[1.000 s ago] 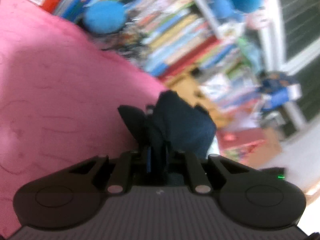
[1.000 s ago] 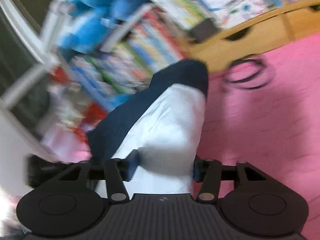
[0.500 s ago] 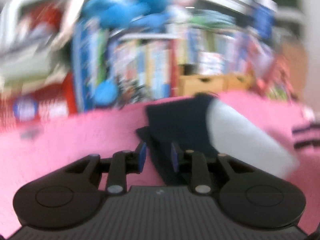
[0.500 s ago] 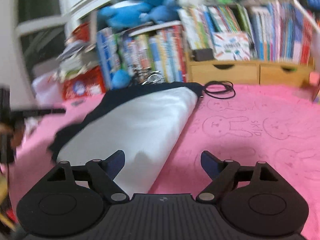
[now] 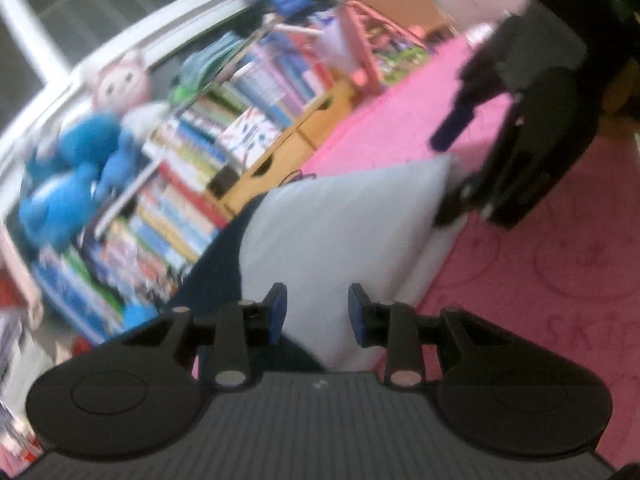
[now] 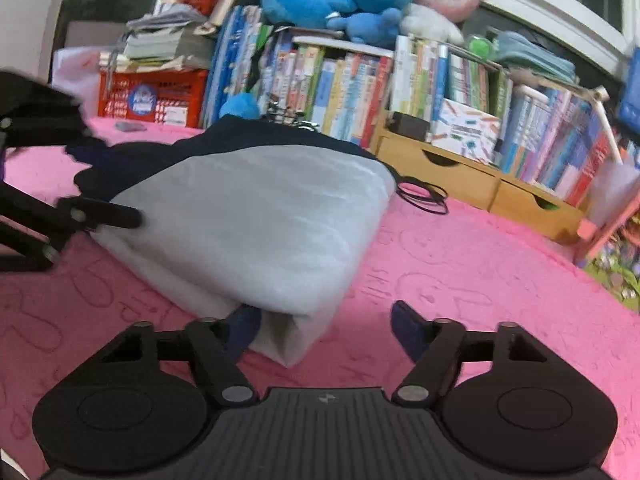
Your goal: Fold clothes
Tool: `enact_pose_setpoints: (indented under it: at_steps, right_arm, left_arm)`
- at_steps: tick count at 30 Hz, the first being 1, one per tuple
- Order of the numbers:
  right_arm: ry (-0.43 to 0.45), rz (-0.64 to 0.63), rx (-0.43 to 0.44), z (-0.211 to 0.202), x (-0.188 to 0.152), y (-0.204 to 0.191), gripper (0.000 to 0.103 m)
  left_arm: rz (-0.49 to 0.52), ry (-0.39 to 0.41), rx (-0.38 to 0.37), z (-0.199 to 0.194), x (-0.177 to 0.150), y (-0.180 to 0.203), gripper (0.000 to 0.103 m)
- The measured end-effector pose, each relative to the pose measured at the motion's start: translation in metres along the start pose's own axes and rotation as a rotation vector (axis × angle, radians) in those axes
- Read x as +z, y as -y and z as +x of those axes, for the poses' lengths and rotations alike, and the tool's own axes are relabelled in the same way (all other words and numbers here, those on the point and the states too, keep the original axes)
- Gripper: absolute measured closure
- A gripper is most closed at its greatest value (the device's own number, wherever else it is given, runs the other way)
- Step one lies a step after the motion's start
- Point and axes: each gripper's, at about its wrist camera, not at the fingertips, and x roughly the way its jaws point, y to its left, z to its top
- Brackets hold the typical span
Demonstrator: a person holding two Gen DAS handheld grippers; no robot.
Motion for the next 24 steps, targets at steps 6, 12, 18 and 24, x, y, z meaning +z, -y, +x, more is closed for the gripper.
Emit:
enact_pose_setpoints:
  at_steps: [6, 12, 18, 24]
  right_arm:
    - [0.032, 0.024, -0.012, 0.006, 0.010, -0.008, 0.067]
    - [0.039, 0.067, -0.005, 0.003, 0.013, 0.004, 0.079]
    - [0.046, 0.053, -0.016, 0.000, 0.012, 0.003, 0.080]
    - [0.040, 0.015, -0.024, 0.001, 0.007, -0.002, 0.080]
  left_arm:
    - [0.050, 0.044, -0.043, -0.004, 0.010, 0.017, 0.061]
    - [0.087, 0.064, -0.066, 0.002, 0.019, 0.028, 0.050]
    - [0.101, -0.055, 0.038, 0.021, 0.009, 0.021, 0.091]
    - [0.059, -0.134, 0.046, 0.015, -0.004, 0.008, 0.093]
